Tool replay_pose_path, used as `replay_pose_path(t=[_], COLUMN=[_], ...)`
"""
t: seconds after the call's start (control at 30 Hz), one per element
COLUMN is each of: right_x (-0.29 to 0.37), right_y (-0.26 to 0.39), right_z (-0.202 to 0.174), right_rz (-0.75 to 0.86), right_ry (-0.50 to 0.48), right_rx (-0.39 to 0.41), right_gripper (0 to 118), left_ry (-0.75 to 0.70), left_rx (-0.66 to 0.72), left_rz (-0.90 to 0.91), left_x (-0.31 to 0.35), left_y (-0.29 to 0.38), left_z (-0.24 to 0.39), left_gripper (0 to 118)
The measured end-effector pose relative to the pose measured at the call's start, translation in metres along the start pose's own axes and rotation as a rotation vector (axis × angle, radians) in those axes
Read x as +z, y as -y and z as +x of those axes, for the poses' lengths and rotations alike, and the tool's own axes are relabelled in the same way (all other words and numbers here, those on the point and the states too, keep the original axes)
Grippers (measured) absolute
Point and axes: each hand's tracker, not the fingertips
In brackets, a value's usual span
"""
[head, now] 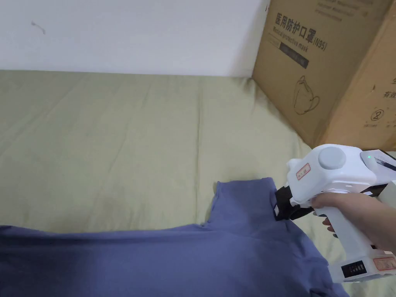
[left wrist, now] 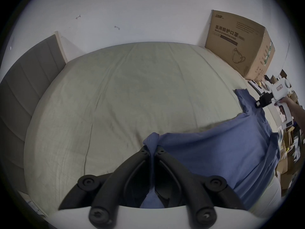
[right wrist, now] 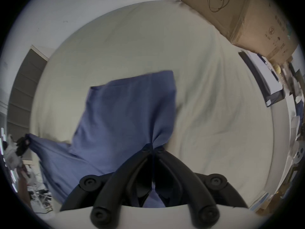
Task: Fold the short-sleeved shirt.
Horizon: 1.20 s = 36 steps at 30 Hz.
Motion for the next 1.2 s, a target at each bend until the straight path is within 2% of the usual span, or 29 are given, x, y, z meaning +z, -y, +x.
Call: replay_pose_path(t=[0.07, 0.17, 0.2, 0.3, 0.43, 0.6, 0.67, 0.73, 0.83, 0.9, 1.03, 1.07, 1.1, 1.13, 1.17, 1.2], right_x=[0.013, 0.037, 0.042, 0.061, 0.079, 0.084, 0.087, 0.091, 0.094, 0.095, 0.083, 0.082, 0.082, 0.08, 0.081, 0.083], right_y=[-0.002, -0.006, -0.009, -0.012, -0.006, 0.053, 0.104, 0.162, 0.235, 0.269, 0.286, 0.285, 0.283, 0.28, 0.277, 0.274], right_z=[0.001, 0.001, 0.003, -0.002, -0.001, 0.006, 0.016, 0.025, 0.038, 0.04, 0.03, 0.026, 0.022, 0.022, 0.019, 0.014], right_rz=[0.062, 0.221, 0.251, 0.371, 0.524, 0.523, 0.488, 0.425, 0.374, 0.393, 0.378, 0.391, 0.406, 0.422, 0.425, 0.438], right_ry=[-0.027, -0.005, -0.027, 0.015, 0.027, 0.025, -0.004, -0.036, -0.034, -0.02, 0.071, 0.083, 0.104, 0.133, 0.165, 0.21], right_rx=[-0.042, -0.081, -0.088, -0.061, -0.104, -0.117, -0.15, -0.178, -0.232, -0.23, -0.123, -0.099, -0.078, -0.045, -0.014, 0.013], right_gripper=[1, 1, 1, 1, 1, 1, 1, 1, 1, 1, 1, 2, 10, 40, 79, 109], left_ry=[0.0, -0.02, -0.022, -0.024, -0.018, 0.013, 0.103, 0.133, 0.199, 0.199, 0.193, 0.183, 0.172, 0.14, 0.102, 0.078], left_rx=[0.035, 0.07, 0.077, 0.082, 0.075, 0.101, 0.125, 0.143, 0.14, 0.092, 0.071, 0.067, 0.062, 0.05, 0.032, 0.016], left_rz=[0.006, 0.026, 0.036, 0.063, 0.142, 0.122, 0.065, 0.02, -0.028, -0.041, -0.058, -0.066, -0.072, -0.08, -0.086, -0.089], left_x=[-0.002, -0.002, -0.002, -0.004, -0.001, 0.01, 0.02, 0.033, 0.058, 0.072, 0.082, 0.082, 0.081, 0.081, 0.08, 0.081], left_y=[-0.002, -0.013, -0.017, -0.032, -0.046, -0.021, 0.01, 0.049, 0.102, 0.127, 0.151, 0.152, 0.153, 0.154, 0.154, 0.155], left_z=[-0.004, -0.014, -0.016, -0.019, -0.018, -0.015, -0.021, -0.026, -0.027, -0.02, -0.011, -0.01, -0.011, -0.01, -0.012, -0.011], left_gripper=[2, 2, 2, 2, 2, 2, 2, 2, 2, 2, 5, 10, 28, 72, 104, 118])
